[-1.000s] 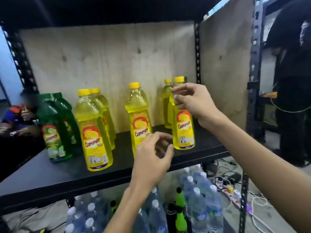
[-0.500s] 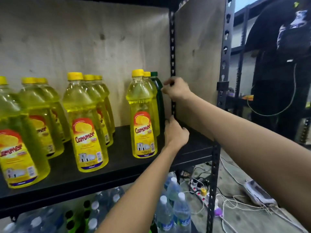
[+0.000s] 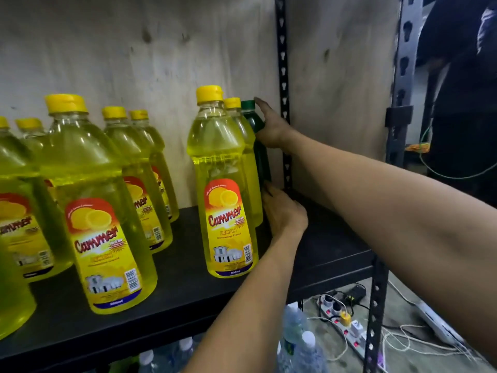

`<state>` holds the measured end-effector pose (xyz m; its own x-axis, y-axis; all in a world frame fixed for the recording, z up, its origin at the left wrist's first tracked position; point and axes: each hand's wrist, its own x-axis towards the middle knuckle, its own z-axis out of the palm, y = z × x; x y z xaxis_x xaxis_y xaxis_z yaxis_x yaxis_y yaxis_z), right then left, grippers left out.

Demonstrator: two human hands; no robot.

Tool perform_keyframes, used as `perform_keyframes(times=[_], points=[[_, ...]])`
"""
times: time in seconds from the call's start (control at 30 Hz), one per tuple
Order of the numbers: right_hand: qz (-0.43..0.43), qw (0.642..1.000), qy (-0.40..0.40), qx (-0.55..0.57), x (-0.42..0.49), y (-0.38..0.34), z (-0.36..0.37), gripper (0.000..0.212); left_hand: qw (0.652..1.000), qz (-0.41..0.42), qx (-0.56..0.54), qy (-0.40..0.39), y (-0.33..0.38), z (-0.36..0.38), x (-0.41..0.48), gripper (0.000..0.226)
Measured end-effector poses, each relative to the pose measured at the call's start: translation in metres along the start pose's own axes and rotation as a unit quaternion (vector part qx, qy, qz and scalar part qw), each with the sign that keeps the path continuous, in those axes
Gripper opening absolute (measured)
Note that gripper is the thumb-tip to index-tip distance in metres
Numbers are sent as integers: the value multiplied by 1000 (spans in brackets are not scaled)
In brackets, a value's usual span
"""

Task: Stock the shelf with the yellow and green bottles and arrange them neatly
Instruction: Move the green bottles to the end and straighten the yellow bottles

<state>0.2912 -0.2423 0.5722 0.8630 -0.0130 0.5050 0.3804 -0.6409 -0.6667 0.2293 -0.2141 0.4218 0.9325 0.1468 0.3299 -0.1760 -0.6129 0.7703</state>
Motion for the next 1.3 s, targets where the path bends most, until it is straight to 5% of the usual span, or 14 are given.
perform_keyframes(times=[0.2,0.4,0.73,1.07,1.17,1.3], points=[[24,999,5,37,2,7,3,73,999,-10,35,-15,1,1,-2,96],[10,994,103,28,-32,12,-13,70,995,-12,97,1,5,-8,-6,92],[9,984,174,-41,-128,-16,-61,78,994,84,-71,0,12,-39,-59,100],[90,969,171,-151,-160,-57,-65,88,998,65,-15,-4,10,-72,-100,98],[128,988,82,18,-155,-55,-86,82,994,91,-34,-44,5,-79,-95,100],[162,966,-28,198,-159,-47,-110,72,989,96,-46,-101,1,-88,-88,102]])
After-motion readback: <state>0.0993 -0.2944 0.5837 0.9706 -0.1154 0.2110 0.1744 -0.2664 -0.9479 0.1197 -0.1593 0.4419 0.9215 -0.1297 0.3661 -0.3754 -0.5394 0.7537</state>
